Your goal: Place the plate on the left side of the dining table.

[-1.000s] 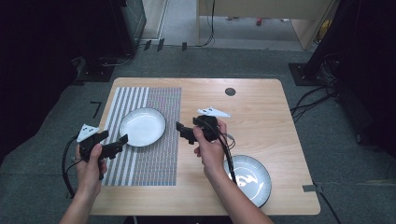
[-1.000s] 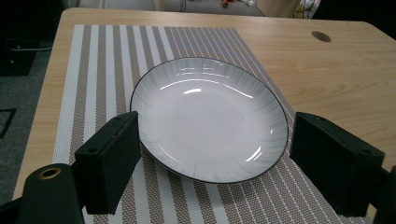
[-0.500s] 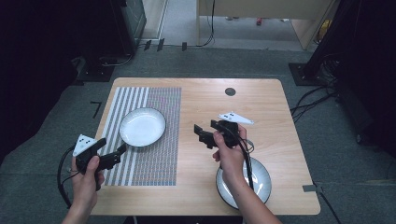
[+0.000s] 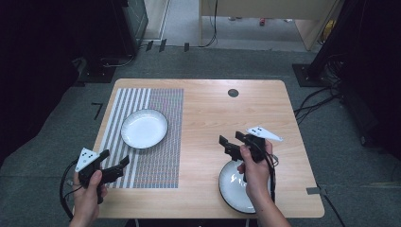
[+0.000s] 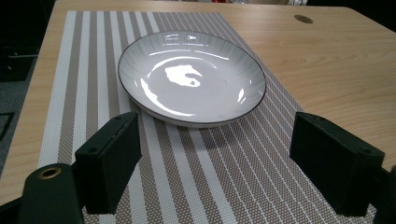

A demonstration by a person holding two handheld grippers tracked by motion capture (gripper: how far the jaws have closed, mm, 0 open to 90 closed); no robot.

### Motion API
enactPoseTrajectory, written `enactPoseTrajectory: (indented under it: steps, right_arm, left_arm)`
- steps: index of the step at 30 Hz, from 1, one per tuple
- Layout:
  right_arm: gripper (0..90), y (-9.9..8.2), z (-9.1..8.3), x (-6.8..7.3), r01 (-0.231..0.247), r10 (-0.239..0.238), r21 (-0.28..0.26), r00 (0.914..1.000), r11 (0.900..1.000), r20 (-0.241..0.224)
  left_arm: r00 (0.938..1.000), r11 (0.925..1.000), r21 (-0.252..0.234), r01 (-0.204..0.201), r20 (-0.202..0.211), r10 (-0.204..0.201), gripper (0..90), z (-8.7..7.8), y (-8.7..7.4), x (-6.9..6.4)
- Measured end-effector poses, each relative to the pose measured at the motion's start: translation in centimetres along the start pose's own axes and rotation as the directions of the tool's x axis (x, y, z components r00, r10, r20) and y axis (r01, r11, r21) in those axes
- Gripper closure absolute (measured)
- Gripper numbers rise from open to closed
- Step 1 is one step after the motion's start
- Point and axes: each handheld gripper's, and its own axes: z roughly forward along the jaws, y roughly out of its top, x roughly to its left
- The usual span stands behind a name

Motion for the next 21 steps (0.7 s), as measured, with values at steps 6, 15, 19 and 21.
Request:
enactPoseTrajectory:
  steps: [6, 15, 19, 21]
  right_arm:
    - [27.9, -1.6, -1.4, -2.5, 0.015, -0.013, -0.038, 0.9988, 0.9992, 0.047]
    - [27.9, -3.7, -3.7, -6.0, -0.015, 0.019, -0.038, 0.9928, 0.9992, 0.118]
    - [27.9, -4.5, -4.9, -7.5, -0.036, 0.042, -0.042, 0.9874, 0.9985, 0.152]
    - [27.9, -4.9, -5.7, -8.5, -0.044, 0.051, -0.046, 0.9837, 0.9980, 0.172]
  left_arm:
    - [0.9996, 0.9997, -0.002, -0.026, 0.014, 0.026, 16.5, -0.3, -1.1, -0.5]
    - [0.9999, 0.9999, -0.003, -0.012, 0.002, 0.012, 16.2, -1.0, -2.7, 0.3]
    - [0.9998, 0.9999, -0.005, 0.012, -0.014, -0.012, 15.1, -1.3, -3.3, 1.3]
    - [0.9993, 0.9997, -0.006, 0.023, -0.028, -0.023, 15.0, -1.5, -3.6, 1.9]
